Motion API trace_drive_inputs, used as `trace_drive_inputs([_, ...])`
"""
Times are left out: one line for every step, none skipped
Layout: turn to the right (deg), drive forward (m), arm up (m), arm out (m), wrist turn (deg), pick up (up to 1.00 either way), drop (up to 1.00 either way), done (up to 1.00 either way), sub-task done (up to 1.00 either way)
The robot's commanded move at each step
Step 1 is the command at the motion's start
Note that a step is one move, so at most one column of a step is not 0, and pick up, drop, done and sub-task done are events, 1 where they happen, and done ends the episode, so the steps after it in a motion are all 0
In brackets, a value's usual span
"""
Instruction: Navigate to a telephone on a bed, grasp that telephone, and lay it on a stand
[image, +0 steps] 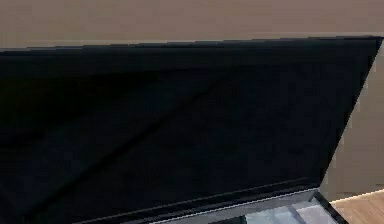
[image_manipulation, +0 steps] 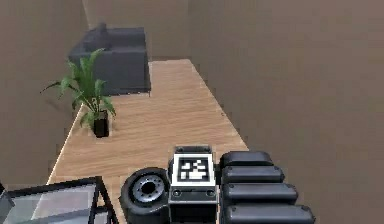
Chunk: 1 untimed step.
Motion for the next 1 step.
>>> trace_drive_inputs([-42.0,0.00,0.00,0.00,0.0,0.00,0.00,0.00,0.00])
